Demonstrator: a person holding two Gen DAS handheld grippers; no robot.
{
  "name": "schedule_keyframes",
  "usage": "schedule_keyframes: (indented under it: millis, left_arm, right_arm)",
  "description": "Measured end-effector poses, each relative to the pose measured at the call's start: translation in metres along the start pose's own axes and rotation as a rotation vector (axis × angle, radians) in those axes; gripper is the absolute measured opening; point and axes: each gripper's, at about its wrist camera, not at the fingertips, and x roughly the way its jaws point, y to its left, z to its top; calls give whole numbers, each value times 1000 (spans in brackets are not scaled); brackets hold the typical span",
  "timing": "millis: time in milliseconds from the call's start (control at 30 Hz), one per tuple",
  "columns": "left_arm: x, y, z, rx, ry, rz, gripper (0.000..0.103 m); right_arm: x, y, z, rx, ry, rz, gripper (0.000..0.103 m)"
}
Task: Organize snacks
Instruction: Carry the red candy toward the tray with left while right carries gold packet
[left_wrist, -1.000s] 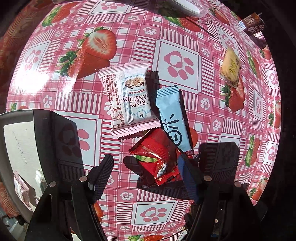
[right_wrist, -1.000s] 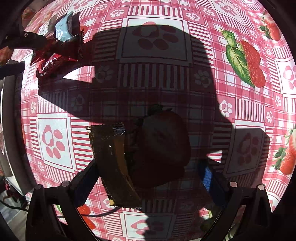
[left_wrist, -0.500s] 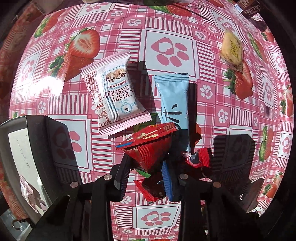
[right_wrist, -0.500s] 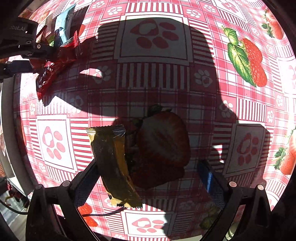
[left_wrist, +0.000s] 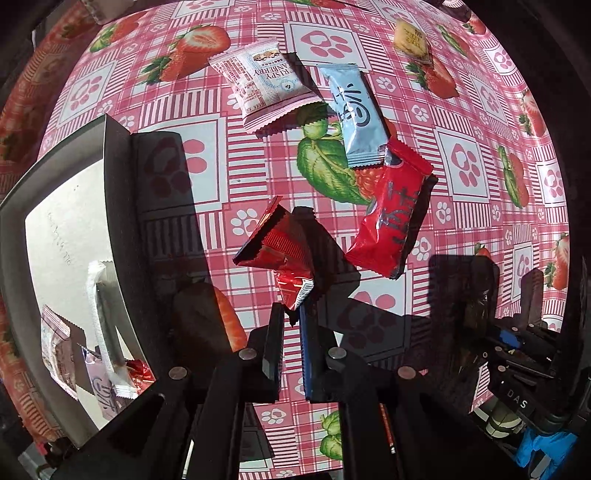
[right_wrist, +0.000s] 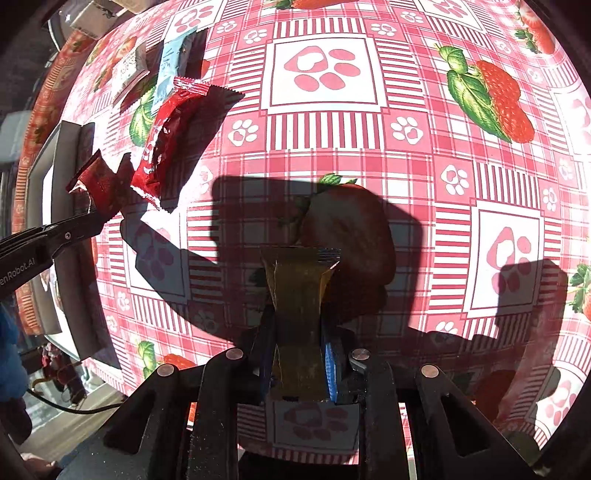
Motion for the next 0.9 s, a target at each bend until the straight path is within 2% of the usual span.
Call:
schedule_keyframes:
  millis: [33, 100, 167, 267, 333, 400, 467, 600, 800, 833, 867, 900]
  left_arm:
    - [-1, 4, -2, -8, 0, -8, 11]
    - [-2, 9, -3, -1, -6, -3, 23]
    - [-6, 10, -2, 51, -39, 55, 45]
    - [-9, -1, 6, 172, -70, 128, 57]
    - [-8, -8, 12, 196, -58, 116, 66]
    - [-5, -8, 21, 163, -42, 87, 67]
    - [1, -6, 27, 86, -26, 51, 67]
    - [13, 1, 34, -51, -5, 24, 67]
    - [26, 15, 36, -53, 37, 86, 67]
    - [27, 14, 35, -47, 36, 96, 63]
    - [28, 12, 34, -38, 42, 106, 58]
    - [28, 9, 34, -24, 38, 127, 57]
  right_arm:
    - [-1, -4, -4, 8, -1, 11, 24]
    - [-2, -12, -14, 25, -1, 26, 24]
    - [-4, -21, -22, 34, -3, 37, 24]
    - [-4, -30, -23, 39, -2, 46, 24]
    - [-5, -33, -23, 40, -1, 49, 24]
    - [-5, -35, -18, 46, 2, 53, 24]
    - [4, -26, -13, 54, 5, 51, 24]
    - [7, -17, 2, 58, 5, -2, 24]
    - [5, -9, 8, 51, 18, -45, 27]
    - [4, -10, 8, 60, 18, -44, 32]
    - [3, -9, 8, 63, 19, -52, 41]
    - [3, -8, 9, 58, 18, -75, 69]
